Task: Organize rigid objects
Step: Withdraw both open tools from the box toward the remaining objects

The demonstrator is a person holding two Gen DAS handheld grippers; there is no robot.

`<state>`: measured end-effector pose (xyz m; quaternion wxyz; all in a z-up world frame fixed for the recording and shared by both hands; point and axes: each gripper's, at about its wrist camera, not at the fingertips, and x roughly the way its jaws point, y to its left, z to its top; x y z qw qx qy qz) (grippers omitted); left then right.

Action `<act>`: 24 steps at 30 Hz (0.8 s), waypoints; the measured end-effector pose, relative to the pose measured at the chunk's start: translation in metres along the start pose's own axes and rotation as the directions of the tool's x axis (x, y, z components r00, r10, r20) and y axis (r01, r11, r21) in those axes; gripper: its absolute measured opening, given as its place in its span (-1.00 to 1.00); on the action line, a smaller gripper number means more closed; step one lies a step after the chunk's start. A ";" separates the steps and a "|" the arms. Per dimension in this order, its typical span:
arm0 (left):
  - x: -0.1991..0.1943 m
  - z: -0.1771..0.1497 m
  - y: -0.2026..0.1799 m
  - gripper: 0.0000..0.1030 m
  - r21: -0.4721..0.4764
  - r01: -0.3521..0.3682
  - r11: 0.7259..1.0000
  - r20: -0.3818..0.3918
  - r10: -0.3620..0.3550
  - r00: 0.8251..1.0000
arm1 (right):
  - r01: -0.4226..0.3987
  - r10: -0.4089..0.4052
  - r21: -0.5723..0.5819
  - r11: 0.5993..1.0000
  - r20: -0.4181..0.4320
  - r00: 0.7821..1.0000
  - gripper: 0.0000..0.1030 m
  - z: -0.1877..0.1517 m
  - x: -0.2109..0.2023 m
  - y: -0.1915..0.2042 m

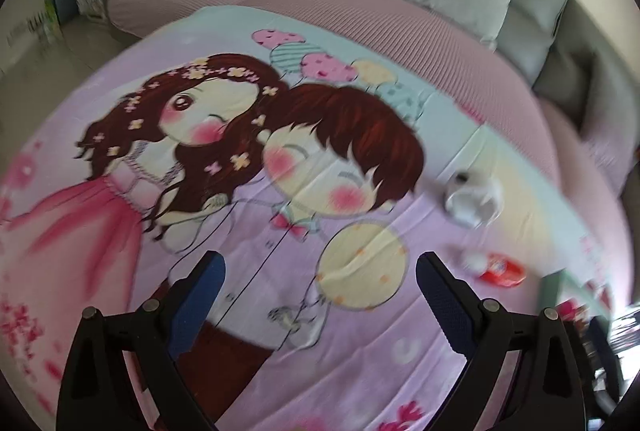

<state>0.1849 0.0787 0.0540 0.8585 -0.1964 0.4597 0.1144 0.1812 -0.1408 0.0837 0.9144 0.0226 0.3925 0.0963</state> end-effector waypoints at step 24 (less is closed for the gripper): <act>0.045 0.039 -0.026 0.87 0.115 0.055 0.992 -0.079 -0.046 0.996 | 0.070 -0.064 0.032 0.997 -0.155 0.986 0.58 0.000 0.098 0.015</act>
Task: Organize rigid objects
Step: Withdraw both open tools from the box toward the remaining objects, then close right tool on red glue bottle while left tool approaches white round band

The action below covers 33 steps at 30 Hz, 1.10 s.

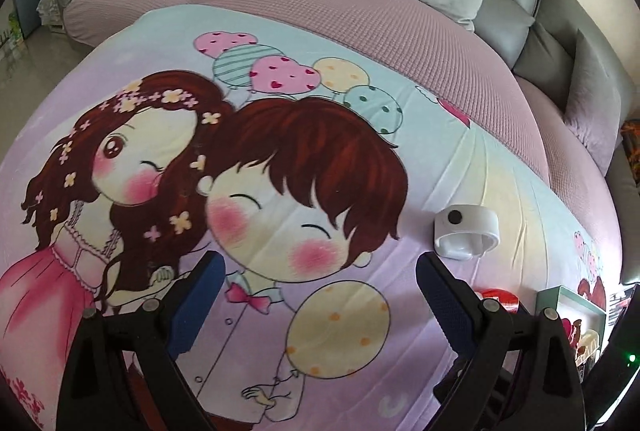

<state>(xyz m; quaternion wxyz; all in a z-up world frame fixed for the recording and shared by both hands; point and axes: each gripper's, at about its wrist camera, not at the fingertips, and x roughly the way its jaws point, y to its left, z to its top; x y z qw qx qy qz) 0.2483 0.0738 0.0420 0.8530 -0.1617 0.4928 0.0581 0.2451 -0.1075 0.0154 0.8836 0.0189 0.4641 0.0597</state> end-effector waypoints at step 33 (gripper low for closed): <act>0.021 0.008 -0.073 -0.07 0.150 0.259 0.954 -0.068 -0.251 0.966 | -0.028 0.028 0.046 0.999 0.014 1.000 0.56 -0.009 -0.014 -0.021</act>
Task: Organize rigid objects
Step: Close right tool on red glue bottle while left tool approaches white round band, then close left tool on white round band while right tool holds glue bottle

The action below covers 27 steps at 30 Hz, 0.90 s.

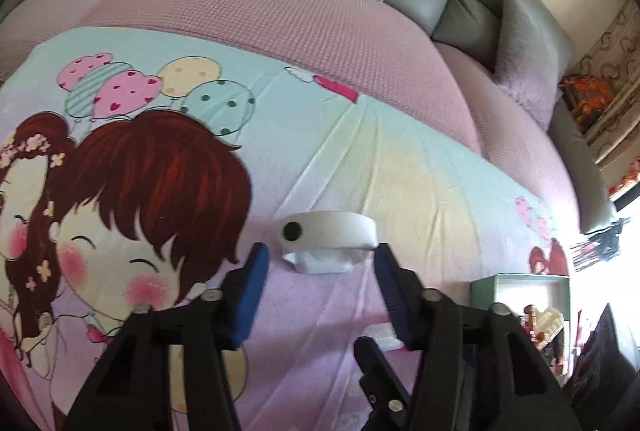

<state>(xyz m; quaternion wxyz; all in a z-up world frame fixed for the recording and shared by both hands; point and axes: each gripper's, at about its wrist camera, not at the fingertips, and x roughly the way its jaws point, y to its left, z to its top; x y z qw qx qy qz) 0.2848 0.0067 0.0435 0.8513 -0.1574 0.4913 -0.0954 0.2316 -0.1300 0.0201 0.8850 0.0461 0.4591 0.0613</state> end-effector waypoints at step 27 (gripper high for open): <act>0.012 0.013 -0.001 -0.83 0.200 -0.111 0.973 0.026 0.108 0.994 | -0.004 0.004 -0.007 1.000 -0.002 1.000 0.56 -0.001 0.000 -0.001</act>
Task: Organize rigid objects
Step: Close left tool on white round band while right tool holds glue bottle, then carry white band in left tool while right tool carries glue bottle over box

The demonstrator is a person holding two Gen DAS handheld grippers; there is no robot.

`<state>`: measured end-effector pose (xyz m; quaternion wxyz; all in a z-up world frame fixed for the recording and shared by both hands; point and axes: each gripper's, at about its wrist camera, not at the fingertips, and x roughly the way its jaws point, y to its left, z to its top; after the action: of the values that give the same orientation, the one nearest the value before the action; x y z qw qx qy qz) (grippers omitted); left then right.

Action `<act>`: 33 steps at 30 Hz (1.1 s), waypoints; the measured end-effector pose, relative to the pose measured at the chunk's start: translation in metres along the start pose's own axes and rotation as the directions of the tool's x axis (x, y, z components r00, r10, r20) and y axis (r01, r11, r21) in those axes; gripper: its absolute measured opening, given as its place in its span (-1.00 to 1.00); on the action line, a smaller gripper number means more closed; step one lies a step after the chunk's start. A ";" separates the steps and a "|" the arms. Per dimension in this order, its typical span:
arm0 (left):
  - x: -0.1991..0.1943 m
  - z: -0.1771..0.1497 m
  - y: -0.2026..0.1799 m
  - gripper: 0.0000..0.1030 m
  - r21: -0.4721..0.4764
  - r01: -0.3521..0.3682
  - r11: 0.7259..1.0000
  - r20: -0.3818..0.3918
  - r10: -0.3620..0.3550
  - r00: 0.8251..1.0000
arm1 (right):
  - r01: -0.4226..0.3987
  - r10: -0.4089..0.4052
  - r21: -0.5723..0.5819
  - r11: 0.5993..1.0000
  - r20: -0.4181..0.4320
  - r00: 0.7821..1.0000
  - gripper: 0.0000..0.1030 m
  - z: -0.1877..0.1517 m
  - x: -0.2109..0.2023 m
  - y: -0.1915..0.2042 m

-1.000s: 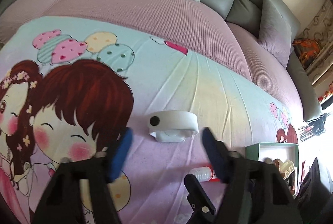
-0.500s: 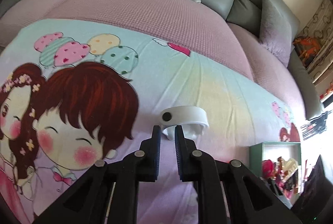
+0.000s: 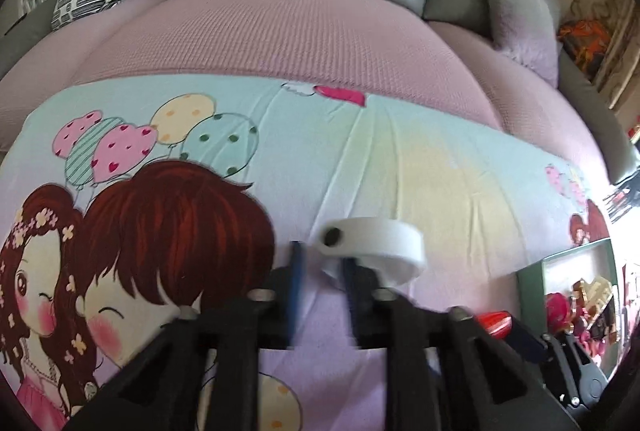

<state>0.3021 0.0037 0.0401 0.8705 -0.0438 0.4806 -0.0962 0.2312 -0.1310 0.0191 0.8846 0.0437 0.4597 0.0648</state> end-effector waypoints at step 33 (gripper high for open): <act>-0.136 -0.089 -0.001 -0.92 -0.081 -0.100 0.992 0.179 0.113 0.977 | -0.063 0.063 0.055 0.997 0.003 0.998 0.56 -0.039 -0.080 -0.006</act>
<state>0.1557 0.0324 0.1054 0.9127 -0.0579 0.4035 -0.0278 0.1541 -0.1485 0.0603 0.8808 0.0825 0.4593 0.0798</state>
